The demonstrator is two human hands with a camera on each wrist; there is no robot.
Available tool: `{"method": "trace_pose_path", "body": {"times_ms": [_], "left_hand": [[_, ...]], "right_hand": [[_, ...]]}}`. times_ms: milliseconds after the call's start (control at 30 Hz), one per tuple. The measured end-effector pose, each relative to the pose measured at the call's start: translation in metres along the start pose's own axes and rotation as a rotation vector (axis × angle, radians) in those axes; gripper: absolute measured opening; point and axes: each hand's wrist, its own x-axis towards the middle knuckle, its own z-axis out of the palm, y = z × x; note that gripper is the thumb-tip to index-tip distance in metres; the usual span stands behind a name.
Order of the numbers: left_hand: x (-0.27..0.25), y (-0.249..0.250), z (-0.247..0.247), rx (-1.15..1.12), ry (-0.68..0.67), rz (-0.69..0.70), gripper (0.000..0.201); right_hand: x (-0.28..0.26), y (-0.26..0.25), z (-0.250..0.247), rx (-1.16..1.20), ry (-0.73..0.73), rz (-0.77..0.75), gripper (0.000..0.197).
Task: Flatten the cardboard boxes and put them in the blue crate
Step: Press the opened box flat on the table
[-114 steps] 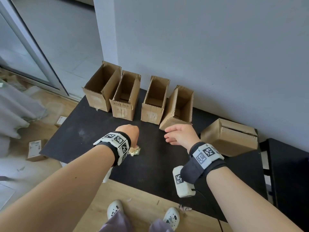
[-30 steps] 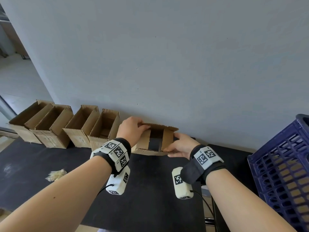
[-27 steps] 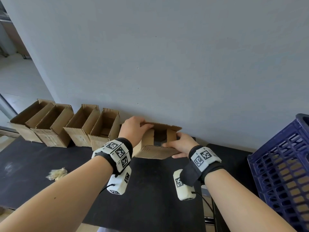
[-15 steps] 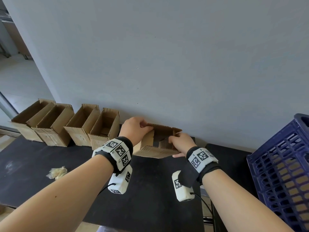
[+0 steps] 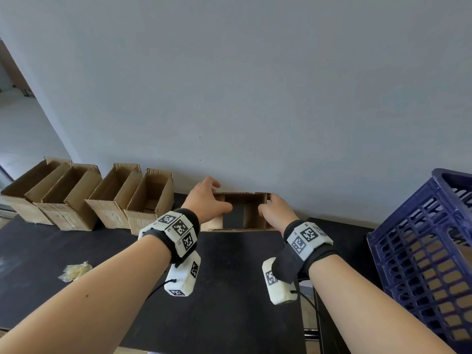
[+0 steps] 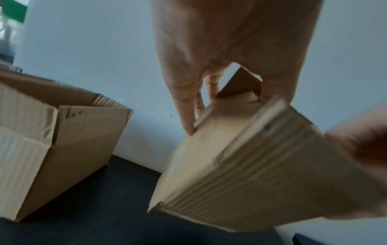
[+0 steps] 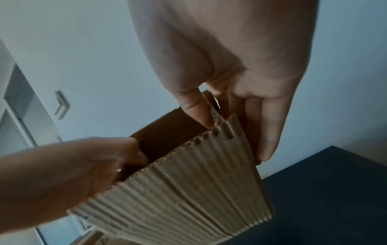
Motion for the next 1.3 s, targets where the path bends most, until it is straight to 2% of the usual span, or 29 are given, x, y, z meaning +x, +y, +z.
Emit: {"method": "trace_pose_path", "body": {"times_ms": [100,267,467,600,733,900,1067,1300], "left_hand": [[0.001,-0.001,0.0,-0.109,-0.069,0.002,0.041],[0.004,-0.007,0.006,-0.028,-0.229,-0.016,0.05],[0.004,-0.016,0.014,0.149,-0.339,-0.048,0.065],[0.004,-0.016,0.013,0.275,-0.48,-0.08,0.068],[0.005,-0.022,0.018,0.451,-0.612,-0.112,0.084],[0.008,-0.037,0.032,0.391,-0.587,-0.116,0.085],[0.014,-0.055,0.045,0.399,-0.582,-0.141,0.074],[0.03,-0.075,0.059,0.445,-0.567,-0.155,0.065]], "right_hand": [[0.001,0.012,-0.008,-0.129,0.052,-0.034,0.05],[0.002,0.02,-0.013,-0.253,0.078,-0.137,0.062],[0.005,0.026,-0.006,-0.439,-0.013,-0.233,0.062],[0.008,0.033,-0.002,-0.532,-0.118,-0.226,0.065],[0.007,0.036,0.0,-0.626,-0.252,-0.197,0.068],[0.008,0.044,0.012,-0.684,-0.385,-0.118,0.074],[0.022,0.056,0.035,-0.696,-0.445,-0.029,0.069],[0.049,0.072,0.051,-0.708,-0.404,0.011,0.065]]}}
